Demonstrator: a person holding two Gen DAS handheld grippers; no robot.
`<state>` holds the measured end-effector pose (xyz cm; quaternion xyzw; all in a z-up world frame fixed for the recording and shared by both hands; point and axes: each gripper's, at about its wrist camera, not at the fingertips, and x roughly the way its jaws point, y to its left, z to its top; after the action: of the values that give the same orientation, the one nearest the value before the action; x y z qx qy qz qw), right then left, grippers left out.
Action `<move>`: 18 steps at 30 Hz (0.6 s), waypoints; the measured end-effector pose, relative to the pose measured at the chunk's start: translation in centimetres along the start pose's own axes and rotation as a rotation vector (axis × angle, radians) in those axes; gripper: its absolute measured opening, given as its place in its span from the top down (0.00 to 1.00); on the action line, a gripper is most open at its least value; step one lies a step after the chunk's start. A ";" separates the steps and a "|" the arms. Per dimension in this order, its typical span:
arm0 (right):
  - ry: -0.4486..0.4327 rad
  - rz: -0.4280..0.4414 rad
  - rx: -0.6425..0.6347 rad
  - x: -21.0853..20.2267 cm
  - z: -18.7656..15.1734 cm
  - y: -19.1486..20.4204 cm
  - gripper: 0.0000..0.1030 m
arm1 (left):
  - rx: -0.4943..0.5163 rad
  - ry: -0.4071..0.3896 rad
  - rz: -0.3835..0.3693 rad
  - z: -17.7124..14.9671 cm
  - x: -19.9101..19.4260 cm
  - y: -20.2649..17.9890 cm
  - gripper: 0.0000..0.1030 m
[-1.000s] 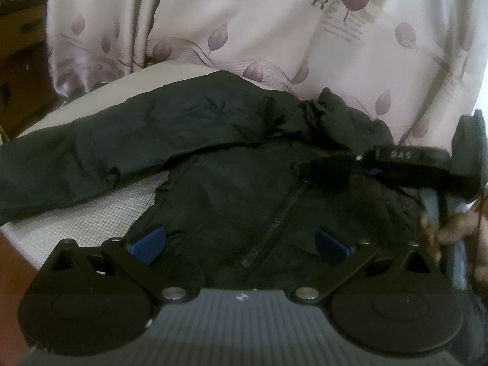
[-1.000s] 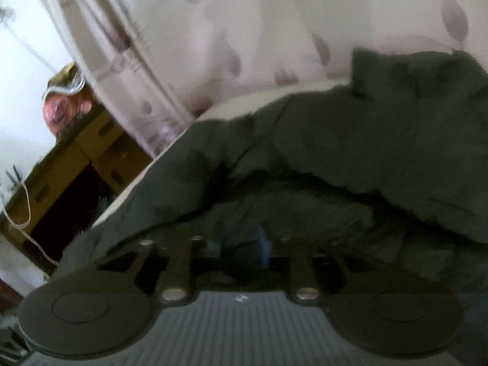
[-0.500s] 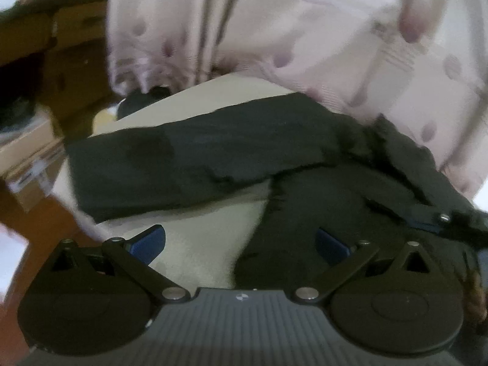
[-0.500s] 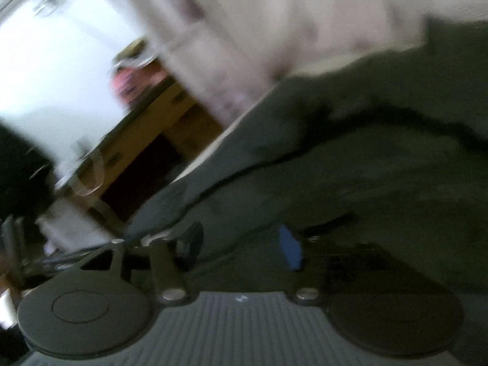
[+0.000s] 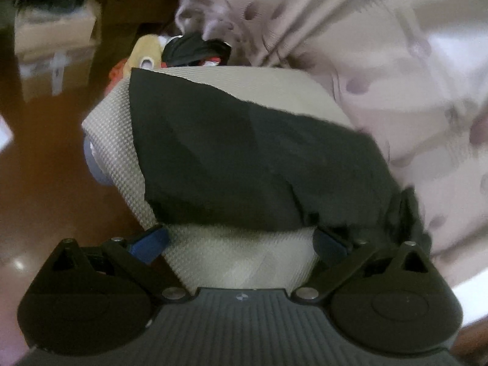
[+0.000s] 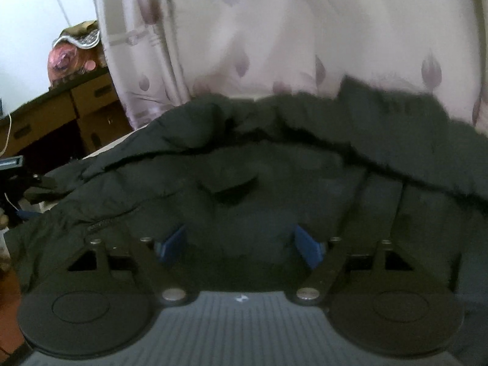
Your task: Fold large clothes
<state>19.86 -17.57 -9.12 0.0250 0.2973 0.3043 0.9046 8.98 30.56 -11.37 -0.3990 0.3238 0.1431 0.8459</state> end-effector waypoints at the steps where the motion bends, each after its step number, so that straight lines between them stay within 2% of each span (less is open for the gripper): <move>1: 0.003 0.005 0.015 0.1 -0.2 -0.2 0.23 | -0.021 -0.007 -0.007 0.4 0.2 0.1 0.03; 4: -0.001 0.027 0.029 0.5 -0.5 -0.2 0.17 | -0.065 -0.008 -0.007 1.4 1.0 0.2 0.02; 8: -0.014 0.039 0.056 0.6 -1.0 -0.2 0.15 | -0.136 -0.003 0.012 2.3 1.9 0.5 0.03; 12: -0.033 0.058 0.091 0.6 -1.2 -0.7 0.15 | -0.110 -0.012 0.058 2.2 1.8 0.0 0.09; 15: -0.039 0.072 0.114 0.6 -1.2 -1.0 0.15 | -0.078 -0.018 0.106 1.9 1.4 -0.2 0.27; 17: -0.043 0.076 0.121 0.6 -1.2 -1.1 0.15 | -0.077 -0.016 0.133 1.9 1.0 0.2 0.44; 18: -0.045 0.077 0.124 0.6 -1.3 -1.1 0.15 | -0.084 -0.013 0.130 1.9 0.7 0.5 0.47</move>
<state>20.12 -18.36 -10.74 0.0993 0.2939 0.3191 0.8955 10.05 32.35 -11.23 -0.4113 0.3371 0.2139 0.8194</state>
